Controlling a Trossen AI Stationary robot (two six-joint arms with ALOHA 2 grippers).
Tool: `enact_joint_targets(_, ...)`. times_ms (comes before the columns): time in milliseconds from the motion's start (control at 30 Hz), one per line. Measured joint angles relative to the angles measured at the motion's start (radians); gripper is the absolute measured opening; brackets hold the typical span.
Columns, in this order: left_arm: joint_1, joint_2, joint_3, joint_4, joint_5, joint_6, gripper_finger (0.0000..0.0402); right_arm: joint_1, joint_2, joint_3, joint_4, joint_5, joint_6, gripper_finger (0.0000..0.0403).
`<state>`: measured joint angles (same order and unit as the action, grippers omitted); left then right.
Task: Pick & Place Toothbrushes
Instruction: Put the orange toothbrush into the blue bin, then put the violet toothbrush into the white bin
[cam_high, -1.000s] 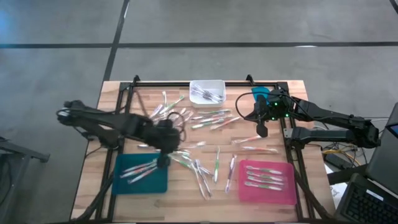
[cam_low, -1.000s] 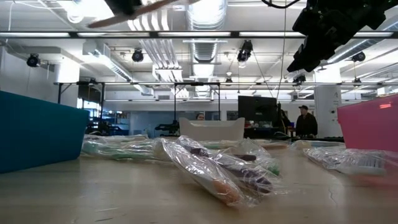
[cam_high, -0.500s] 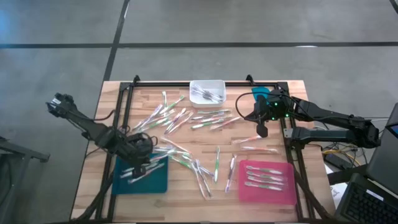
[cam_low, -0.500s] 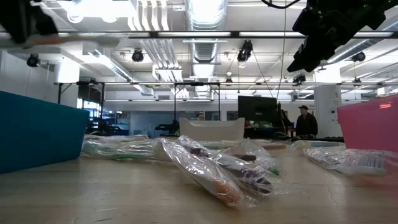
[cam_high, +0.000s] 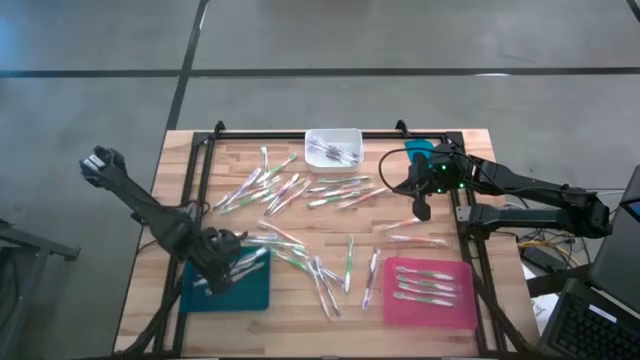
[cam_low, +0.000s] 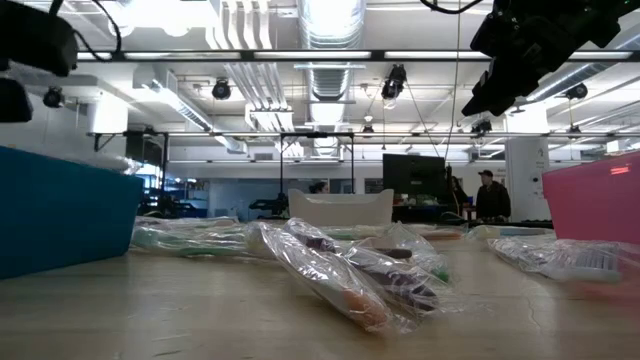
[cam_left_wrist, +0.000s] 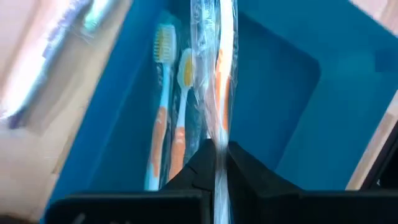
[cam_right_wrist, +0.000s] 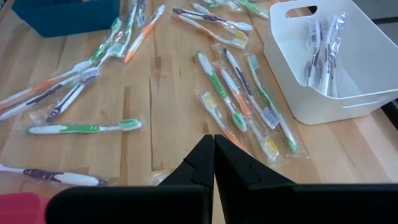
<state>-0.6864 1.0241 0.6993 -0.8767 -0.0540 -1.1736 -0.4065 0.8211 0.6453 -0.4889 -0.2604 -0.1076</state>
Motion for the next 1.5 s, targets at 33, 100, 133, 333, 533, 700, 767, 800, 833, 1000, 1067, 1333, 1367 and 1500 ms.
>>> enact_joint_targets(33,-0.004,0.0,-0.013,0.014,0.004,-0.001,0.0022,0.0,0.0,0.0,0.0,0.0,0.0,0.0008)
enact_joint_targets(100,-0.006,0.0,-0.038,0.038,0.01,-0.002,0.0022,0.0,0.0,0.0,0.0,0.0,0.0,0.0008)
enact_joint_targets(133,-0.007,0.0,-0.05,0.05,0.011,-0.002,0.0022,0.0,0.0,0.0,0.0,0.001,0.0,0.0008)
enact_joint_targets(333,-0.007,0.001,-0.106,0.085,0.053,-0.002,0.0026,0.0,0.0,0.0,0.0,0.001,0.0,0.0008)
enact_joint_targets(533,-0.007,0.001,-0.154,0.109,0.092,-0.048,0.0046,0.0,0.0,0.0,0.0,0.0,0.0,0.0008)
enact_joint_targets(700,-0.007,0.001,-0.164,0.11,0.121,-0.054,0.0087,0.0,0.0,0.0,0.0,0.0,0.001,0.0008)
enact_joint_targets(767,-0.007,0.001,-0.161,0.11,0.127,-0.055,0.0108,0.0,0.0,0.0,0.0,0.0,0.001,0.0008)
enact_joint_targets(800,-0.007,0.001,-0.158,0.111,0.128,-0.057,0.0119,0.0,0.0,0.0,0.0,0.0,0.001,0.0008)
enact_joint_targets(833,-0.007,0.001,-0.154,0.115,0.128,-0.062,0.013,0.0,0.0,0.0,0.0,0.0,0.001,0.0008)
enact_joint_targets(1000,-0.005,0.001,-0.116,0.115,0.167,-0.078,0.0175,0.0,0.0,0.0,0.001,0.0,0.002,0.0008)
enact_joint_targets(1067,-0.002,0.001,-0.094,0.114,0.201,-0.077,0.0186,0.0,0.0,0.0,0.001,0.0,0.001,0.0008)
enact_joint_targets(1333,0.029,0.001,-0.007,0.115,0.211,-0.031,0.0189,0.0,0.0,0.0,0.001,0.0,0.002,0.0008)
enact_joint_targets(1367,0.035,0.001,0.002,0.115,0.211,-0.027,0.0188,0.0,0.0,0.0,0.001,0.0,0.002,0.0008)
enact_joint_targets(1500,0.064,0.0,0.031,0.114,0.21,-0.006,0.0188,0.0,0.0,0.0,0.001,0.0,0.003,0.0008)
